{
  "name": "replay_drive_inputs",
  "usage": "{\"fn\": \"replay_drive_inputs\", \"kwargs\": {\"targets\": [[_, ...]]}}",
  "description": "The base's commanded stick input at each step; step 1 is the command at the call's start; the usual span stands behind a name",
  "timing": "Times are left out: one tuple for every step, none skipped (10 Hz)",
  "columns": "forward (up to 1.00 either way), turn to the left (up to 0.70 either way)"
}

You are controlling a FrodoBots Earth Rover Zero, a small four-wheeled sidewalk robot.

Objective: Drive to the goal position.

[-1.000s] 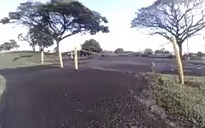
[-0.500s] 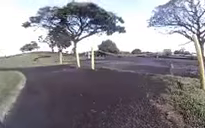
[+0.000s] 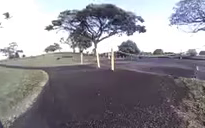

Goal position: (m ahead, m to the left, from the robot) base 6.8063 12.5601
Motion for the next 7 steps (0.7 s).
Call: {"fn": "replay_drive_inputs", "kwargs": {"targets": [[0.0, 0.45], [0.0, 0.45], [0.0, 0.45], [0.0, 0.45], [0.0, 0.45], [0.0, 0.45], [0.0, 0.45]]}}
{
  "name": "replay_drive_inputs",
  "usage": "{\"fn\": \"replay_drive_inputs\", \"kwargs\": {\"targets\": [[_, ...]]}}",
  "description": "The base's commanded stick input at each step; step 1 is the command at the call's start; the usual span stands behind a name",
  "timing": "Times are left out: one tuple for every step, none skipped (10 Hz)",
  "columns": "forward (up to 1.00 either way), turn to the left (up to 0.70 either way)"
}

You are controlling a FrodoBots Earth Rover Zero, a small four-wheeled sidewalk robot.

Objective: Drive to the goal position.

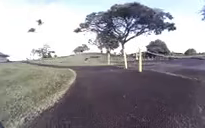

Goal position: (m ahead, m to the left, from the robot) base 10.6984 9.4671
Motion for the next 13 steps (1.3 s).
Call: {"fn": "replay_drive_inputs", "kwargs": {"targets": [[0.0, 0.45], [0.0, 0.45], [0.0, 0.45], [0.0, 0.45], [0.0, 0.45], [0.0, 0.45], [0.0, 0.45], [0.0, 0.45], [0.0, 0.45], [0.0, 0.45], [0.0, 0.45], [0.0, 0.45], [0.0, 0.45]]}}
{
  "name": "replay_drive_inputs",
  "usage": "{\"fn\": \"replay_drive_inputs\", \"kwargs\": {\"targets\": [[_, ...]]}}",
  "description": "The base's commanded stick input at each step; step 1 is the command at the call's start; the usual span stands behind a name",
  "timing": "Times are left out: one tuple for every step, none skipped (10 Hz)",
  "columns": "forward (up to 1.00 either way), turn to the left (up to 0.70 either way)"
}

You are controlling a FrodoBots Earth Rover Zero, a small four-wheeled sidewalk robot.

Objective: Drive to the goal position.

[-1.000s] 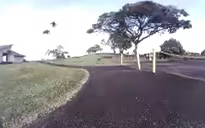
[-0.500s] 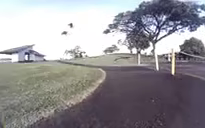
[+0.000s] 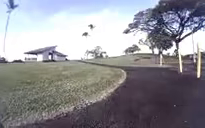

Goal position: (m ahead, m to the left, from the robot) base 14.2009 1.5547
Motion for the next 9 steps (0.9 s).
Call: {"fn": "replay_drive_inputs", "kwargs": {"targets": [[0.0, 0.45], [0.0, 0.45], [0.0, 0.23], [0.0, 0.13], [0.0, 0.45], [0.0, 0.45], [0.0, 0.45], [0.0, 0.45], [0.0, 0.45]]}}
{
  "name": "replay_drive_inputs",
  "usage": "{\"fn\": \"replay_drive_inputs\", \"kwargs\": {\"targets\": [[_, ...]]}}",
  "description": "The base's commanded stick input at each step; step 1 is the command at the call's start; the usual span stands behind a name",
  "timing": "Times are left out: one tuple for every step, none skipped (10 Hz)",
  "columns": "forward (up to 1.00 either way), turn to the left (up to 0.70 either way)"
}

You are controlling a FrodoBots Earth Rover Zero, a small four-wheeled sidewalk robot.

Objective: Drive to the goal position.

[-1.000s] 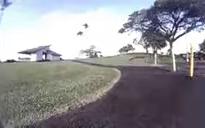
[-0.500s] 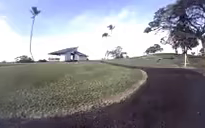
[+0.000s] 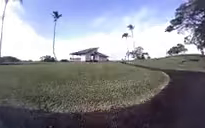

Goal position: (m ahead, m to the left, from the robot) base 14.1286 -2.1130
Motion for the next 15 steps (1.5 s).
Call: {"fn": "replay_drive_inputs", "kwargs": {"targets": [[0.0, 0.45], [0.0, 0.45], [0.0, 0.45], [0.0, 0.45], [0.0, 0.45], [0.0, 0.45], [0.0, 0.45], [0.26, 0.38], [0.7, 0.22], [0.7, 0.01], [0.7, 0.0], [0.7, 0.0], [0.7, 0.0], [0.7, 0.0], [0.7, 0.0]]}}
